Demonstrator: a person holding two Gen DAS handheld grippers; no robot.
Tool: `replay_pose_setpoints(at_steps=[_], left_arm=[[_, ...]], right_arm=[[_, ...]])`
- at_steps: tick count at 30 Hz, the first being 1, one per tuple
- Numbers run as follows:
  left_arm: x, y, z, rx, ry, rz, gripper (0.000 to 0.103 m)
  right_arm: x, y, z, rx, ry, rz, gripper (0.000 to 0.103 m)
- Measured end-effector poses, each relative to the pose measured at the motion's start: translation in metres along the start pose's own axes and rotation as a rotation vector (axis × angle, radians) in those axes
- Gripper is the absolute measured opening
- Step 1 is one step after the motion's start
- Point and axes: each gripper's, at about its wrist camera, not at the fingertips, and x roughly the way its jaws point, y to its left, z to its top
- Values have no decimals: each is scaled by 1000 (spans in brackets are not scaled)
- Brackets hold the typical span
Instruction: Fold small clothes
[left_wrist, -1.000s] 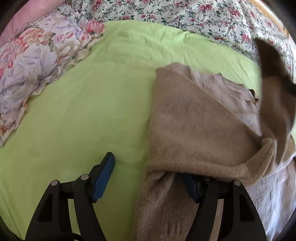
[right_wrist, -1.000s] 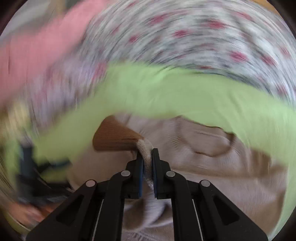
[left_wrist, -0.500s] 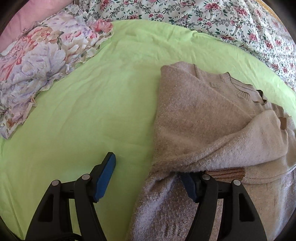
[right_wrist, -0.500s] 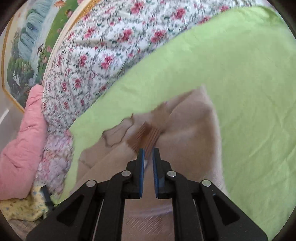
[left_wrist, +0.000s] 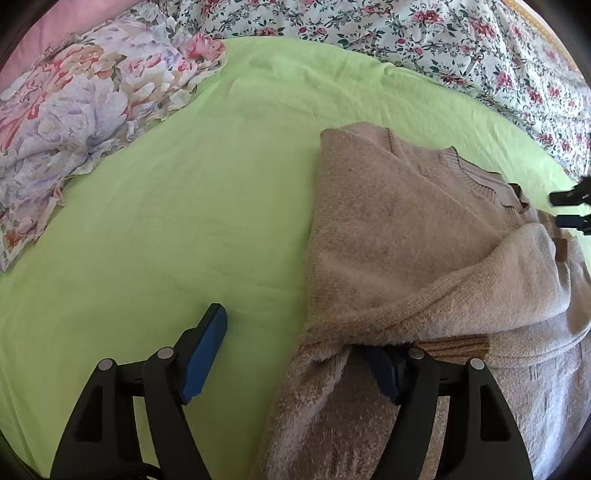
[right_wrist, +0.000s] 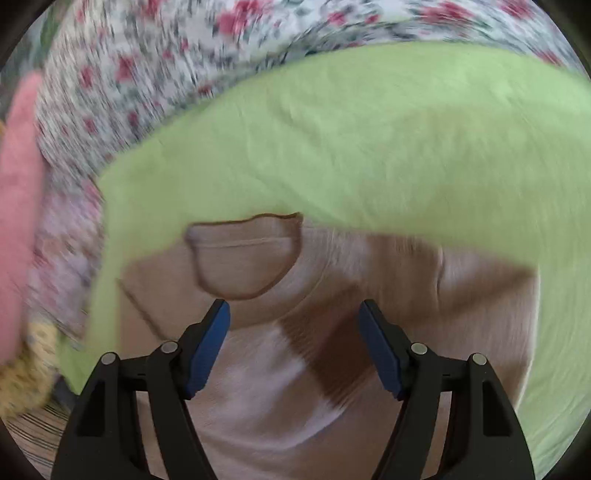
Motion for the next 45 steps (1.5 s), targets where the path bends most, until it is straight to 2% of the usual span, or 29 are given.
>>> replay_pose_setpoints(at_steps=[1, 3, 5, 8, 11, 15, 17, 18, 21, 26, 30, 31, 33, 35, 36, 37, 38, 39, 40, 41, 45], left_arm=[[0, 1, 0, -3, 1, -6, 74], [1, 2, 0, -8, 2, -17, 74], [1, 1, 0, -3, 2, -15, 75], [2, -2, 1, 7, 2, -5, 75], [3, -2, 2, 4, 4, -4, 77], [4, -2, 3, -1, 9, 5, 77], [4, -1, 4, -10, 12, 9, 77], [4, -1, 4, -14, 13, 9, 77], [4, 1, 4, -19, 16, 4, 77], [1, 2, 3, -12, 35, 0, 77], [-11, 1, -7, 49, 67, -12, 77], [-15, 1, -12, 72, 76, -29, 75], [-29, 5, -22, 113, 87, -103, 74], [-42, 12, -28, 134, 92, -176, 74], [-47, 16, -28, 132, 90, -201, 74], [-51, 21, -25, 120, 83, -221, 75], [-53, 24, -20, 107, 75, -230, 75], [-53, 26, -14, 96, 67, -231, 75], [-51, 27, -6, 84, 60, -221, 75], [-46, 25, 5, 73, 55, -217, 75], [-18, 16, 38, 49, 92, -272, 76]], right_arm=[[7, 0, 4, -24, 17, -40, 72], [23, 2, 5, -70, 65, -63, 68], [32, 2, 1, -92, 91, -57, 21], [22, 1, -9, -128, 48, -12, 9], [-15, 2, -20, -151, -72, 68, 7], [-95, 4, -51, -230, -322, 218, 7], [-135, -1, -82, -282, -453, 322, 7], [-147, -6, -100, -296, -486, 337, 7], [-149, -18, -143, -299, -452, 305, 7], [-122, -52, -211, -224, -291, 249, 7], [-100, -62, -234, -162, -162, 206, 7], [-97, -61, -236, -159, -144, 186, 10], [-101, -60, -239, -143, -145, 171, 10], [-115, -66, -237, -89, -192, 213, 12], [-121, -68, -235, -65, -212, 222, 15], [-128, -73, -231, -31, -246, 239, 28], [-131, -75, -228, -10, -265, 247, 51], [-132, -76, -224, 7, -280, 243, 60], [-131, -75, -218, 12, -285, 224, 65], [-126, -71, -213, 10, -274, 206, 64], [-98, -57, -200, 11, -216, 161, 64]])
